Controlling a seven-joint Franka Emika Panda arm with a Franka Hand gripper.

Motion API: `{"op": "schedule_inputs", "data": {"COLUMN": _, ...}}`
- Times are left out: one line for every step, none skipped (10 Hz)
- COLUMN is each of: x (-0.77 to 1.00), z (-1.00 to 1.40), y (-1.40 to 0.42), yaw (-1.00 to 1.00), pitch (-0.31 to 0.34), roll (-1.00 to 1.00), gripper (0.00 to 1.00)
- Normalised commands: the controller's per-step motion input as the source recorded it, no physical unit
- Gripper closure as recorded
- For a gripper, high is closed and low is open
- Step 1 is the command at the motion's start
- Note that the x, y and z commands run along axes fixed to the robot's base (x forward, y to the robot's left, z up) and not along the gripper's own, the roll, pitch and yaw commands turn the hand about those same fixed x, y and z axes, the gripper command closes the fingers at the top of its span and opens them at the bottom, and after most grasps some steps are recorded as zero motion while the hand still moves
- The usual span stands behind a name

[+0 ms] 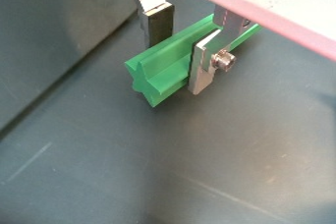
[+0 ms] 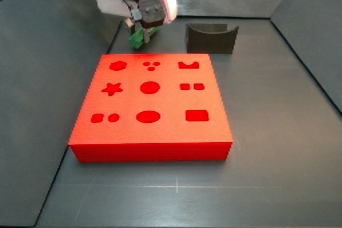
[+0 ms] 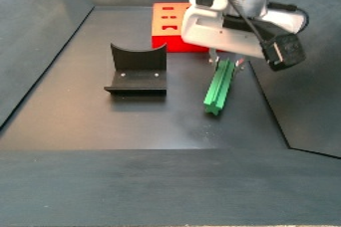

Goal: Pick up the star object. Move up. Place the star object on the fixture. Regrasp the star object. Move to above the board. Insert the star object.
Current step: Move up, then place the star object on the fixture.

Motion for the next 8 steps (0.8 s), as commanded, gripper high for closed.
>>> {"op": "schedule_inputs", "data": {"x": 0.00, "z": 0.63, "y": 0.00, "yaw": -0.01, "pitch": 0.049, "roll": 0.00, "gripper": 1.00}}
{"op": "schedule_inputs", "data": {"x": -0.01, "z": 0.50, "y": 0.01, "yaw": -0.01, "pitch": 0.053, "roll": 0.00, "gripper": 1.00}}
{"op": "schedule_inputs", "data": {"x": -0.02, "z": 0.32, "y": 0.00, "yaw": -0.02, "pitch": 0.043, "roll": 0.00, "gripper": 1.00}}
{"op": "schedule_inputs", "data": {"x": -0.02, "z": 0.23, "y": 0.00, "yaw": -0.02, "pitch": 0.040, "roll": 0.00, "gripper": 1.00}}
{"op": "schedule_inputs", "data": {"x": 0.00, "z": 1.00, "y": 0.00, "yaw": 0.00, "pitch": 0.000, "roll": 0.00, "gripper": 1.00}}
{"op": "schedule_inputs", "data": {"x": 0.00, "z": 1.00, "y": 0.00, "yaw": 0.00, "pitch": 0.014, "roll": 0.00, "gripper": 1.00}}
{"op": "schedule_inputs", "data": {"x": -0.01, "z": 1.00, "y": 0.00, "yaw": 0.00, "pitch": 0.023, "roll": 0.00, "gripper": 1.00}}
{"op": "schedule_inputs", "data": {"x": -0.01, "z": 1.00, "y": 0.00, "yaw": -0.01, "pitch": 0.029, "roll": 0.00, "gripper": 1.00}}
